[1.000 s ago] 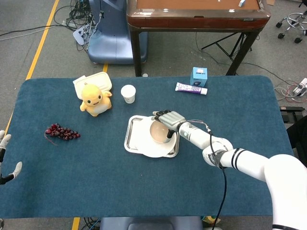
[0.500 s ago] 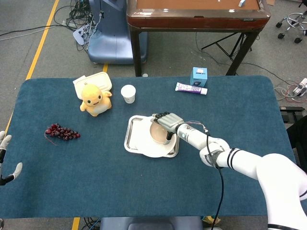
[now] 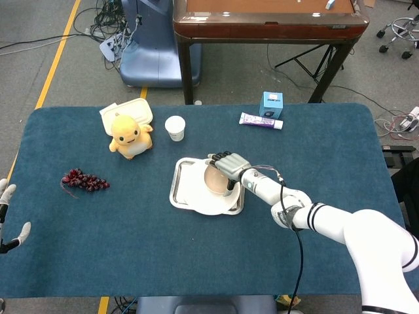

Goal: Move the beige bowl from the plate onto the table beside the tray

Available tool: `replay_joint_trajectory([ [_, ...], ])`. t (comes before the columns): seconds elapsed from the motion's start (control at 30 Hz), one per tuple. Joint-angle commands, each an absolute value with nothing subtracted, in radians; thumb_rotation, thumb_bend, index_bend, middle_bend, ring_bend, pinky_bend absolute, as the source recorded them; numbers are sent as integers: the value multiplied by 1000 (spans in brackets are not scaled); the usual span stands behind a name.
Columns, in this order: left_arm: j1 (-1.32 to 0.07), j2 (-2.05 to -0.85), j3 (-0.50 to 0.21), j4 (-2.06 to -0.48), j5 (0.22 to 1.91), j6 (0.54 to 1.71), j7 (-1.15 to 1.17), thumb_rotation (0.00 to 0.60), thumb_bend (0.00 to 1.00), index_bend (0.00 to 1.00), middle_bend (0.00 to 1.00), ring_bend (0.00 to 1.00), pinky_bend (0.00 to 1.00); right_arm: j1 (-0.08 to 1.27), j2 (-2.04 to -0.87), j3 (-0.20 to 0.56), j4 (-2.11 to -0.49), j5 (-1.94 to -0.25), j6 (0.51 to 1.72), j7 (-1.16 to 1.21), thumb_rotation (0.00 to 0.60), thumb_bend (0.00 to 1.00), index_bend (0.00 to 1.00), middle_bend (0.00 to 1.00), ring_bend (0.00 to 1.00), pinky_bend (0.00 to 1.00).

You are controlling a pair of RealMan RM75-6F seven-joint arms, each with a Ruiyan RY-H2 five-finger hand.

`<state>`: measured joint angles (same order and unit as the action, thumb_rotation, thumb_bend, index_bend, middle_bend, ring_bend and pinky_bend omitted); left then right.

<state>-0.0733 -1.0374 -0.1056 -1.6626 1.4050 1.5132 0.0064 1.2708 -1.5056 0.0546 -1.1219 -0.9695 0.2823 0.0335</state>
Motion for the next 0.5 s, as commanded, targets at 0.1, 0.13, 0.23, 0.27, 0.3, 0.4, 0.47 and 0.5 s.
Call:
replay_joint_trajectory([
  [0.1, -77, -1031, -109, -1672, 1402, 1509, 11, 600, 324, 0, 0, 0, 0, 1267, -1514, 46, -1120, -959, 310, 15, 600, 203, 1, 67, 0, 0],
  [0.13, -74, -1034, -105, -1670, 1402, 1508, 10, 600, 324, 0, 0, 0, 0, 1268, -1514, 44, -1121, -956, 309, 13, 600, 206, 1, 69, 0, 0],
  [0.23, -71, -1042, -101, -1657, 1410, 1516, 5, 600, 324, 0, 0, 0, 0, 1269, -1509, 43, -1128, -946, 315, 6, 600, 209, 3, 73, 0, 0],
  [0.27, -71, -1043, -101, -1656, 1411, 1516, 5, 600, 324, 0, 0, 0, 0, 1269, -1507, 42, -1130, -943, 317, 3, 600, 209, 3, 75, 0, 0],
  [0.3, -71, -1043, -101, -1655, 1412, 1517, 3, 600, 324, 0, 0, 0, 0, 1270, -1506, 41, -1131, -940, 319, 1, 600, 209, 3, 76, 0, 0],
  [0.4, -70, -1042, -101, -1656, 1413, 1518, 0, 600, 324, 0, 0, 0, 0, 1271, -1503, 36, -1132, -932, 322, -8, 600, 210, 7, 88, 0, 0],
  [0.47, -70, -1040, -101, -1657, 1415, 1518, -2, 600, 324, 0, 0, 0, 0, 1272, -1504, 32, -1130, -926, 323, -14, 600, 218, 14, 97, 0, 0],
  [0.5, -70, -1040, -101, -1657, 1415, 1518, -2, 600, 324, 0, 0, 0, 0, 1273, -1504, 31, -1130, -924, 322, -16, 600, 222, 17, 99, 0, 0],
])
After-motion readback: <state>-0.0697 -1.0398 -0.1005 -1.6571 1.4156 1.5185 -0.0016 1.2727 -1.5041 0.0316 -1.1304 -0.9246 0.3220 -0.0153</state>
